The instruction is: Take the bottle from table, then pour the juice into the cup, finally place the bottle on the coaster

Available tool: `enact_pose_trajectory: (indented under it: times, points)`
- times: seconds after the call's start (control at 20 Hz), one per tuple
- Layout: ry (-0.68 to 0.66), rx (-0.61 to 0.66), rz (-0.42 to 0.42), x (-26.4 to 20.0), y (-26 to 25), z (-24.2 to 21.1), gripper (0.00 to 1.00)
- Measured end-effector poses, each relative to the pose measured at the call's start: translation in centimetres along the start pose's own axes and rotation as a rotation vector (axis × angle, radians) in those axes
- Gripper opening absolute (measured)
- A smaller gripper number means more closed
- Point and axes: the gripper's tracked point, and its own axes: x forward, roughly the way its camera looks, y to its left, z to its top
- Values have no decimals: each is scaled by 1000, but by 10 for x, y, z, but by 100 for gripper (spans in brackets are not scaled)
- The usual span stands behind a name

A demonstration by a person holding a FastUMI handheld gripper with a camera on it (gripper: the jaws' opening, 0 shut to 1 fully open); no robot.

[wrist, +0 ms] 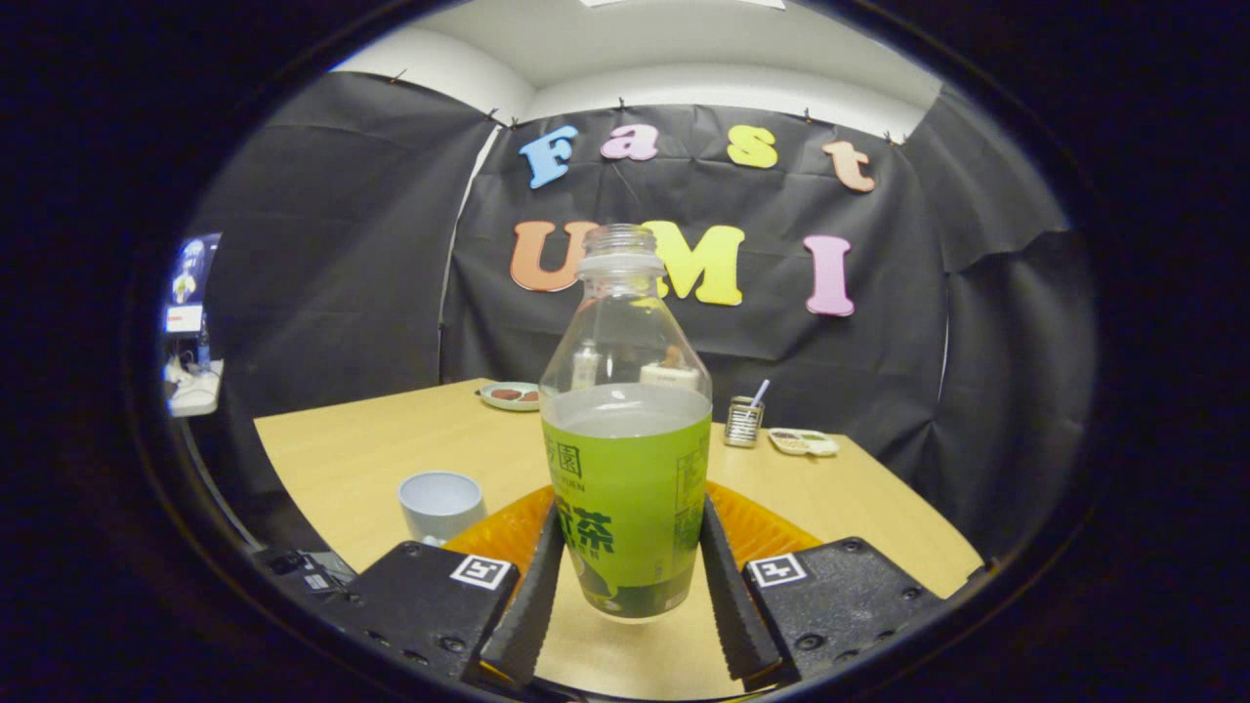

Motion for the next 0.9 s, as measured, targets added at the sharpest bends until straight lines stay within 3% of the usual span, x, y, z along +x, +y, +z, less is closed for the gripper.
enact_pose_trajectory:
  times: [0.5,0.9]
  points:
    - [94,-429,-74,22,-22,3,74]
    - [86,-691,-109,27,-21,14,74]
